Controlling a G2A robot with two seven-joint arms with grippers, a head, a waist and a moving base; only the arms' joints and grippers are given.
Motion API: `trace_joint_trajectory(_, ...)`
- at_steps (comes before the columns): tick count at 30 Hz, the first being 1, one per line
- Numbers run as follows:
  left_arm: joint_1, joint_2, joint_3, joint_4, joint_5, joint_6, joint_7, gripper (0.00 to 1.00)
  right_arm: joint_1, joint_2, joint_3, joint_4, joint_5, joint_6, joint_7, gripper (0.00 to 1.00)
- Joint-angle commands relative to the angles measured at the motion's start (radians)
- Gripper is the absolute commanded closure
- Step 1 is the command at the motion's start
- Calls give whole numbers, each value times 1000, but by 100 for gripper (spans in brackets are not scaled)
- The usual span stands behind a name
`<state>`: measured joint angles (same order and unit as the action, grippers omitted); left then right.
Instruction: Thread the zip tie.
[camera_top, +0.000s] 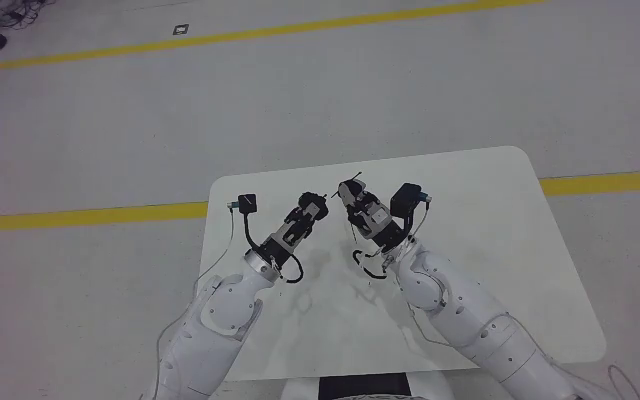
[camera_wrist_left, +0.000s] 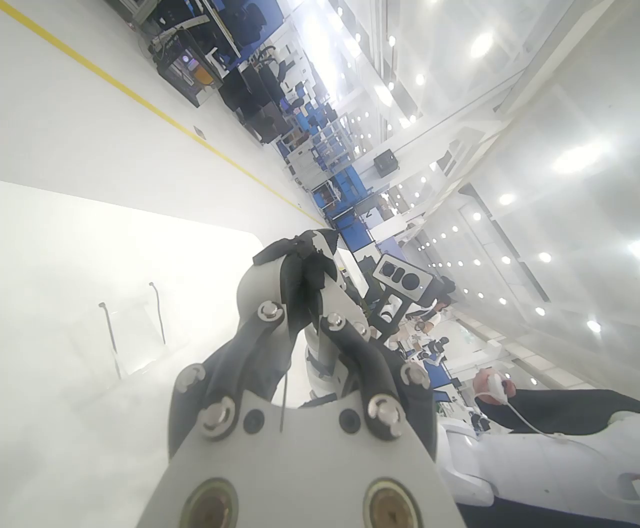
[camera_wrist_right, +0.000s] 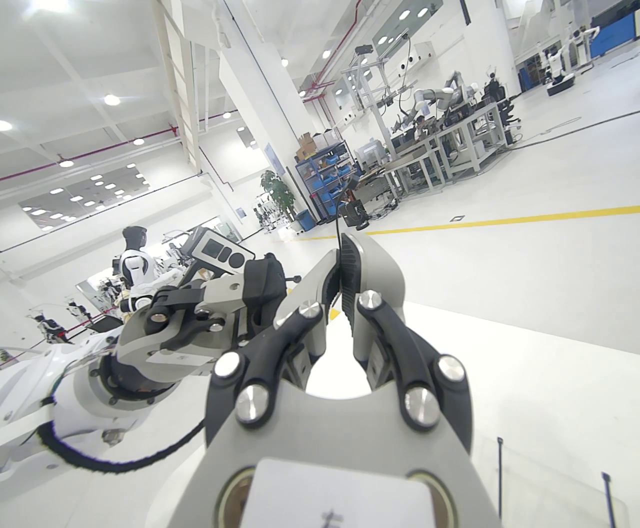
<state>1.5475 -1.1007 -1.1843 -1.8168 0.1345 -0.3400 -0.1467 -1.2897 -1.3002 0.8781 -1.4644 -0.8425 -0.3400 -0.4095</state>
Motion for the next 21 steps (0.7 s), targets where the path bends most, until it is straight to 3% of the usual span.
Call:
trace_joint_trajectory(1,0,0,0,0,0,0,0,100,0,0,0,0,0,0,0,100)
trace_joint_trajectory(13,0,0,0,0,0,0,0,100,-6,0,7,-19,-12,11,0,100)
trace_joint_trajectory(21,0,0,0,0,0,0,0,100,-84,7,50,-106,-52,17,-49,100)
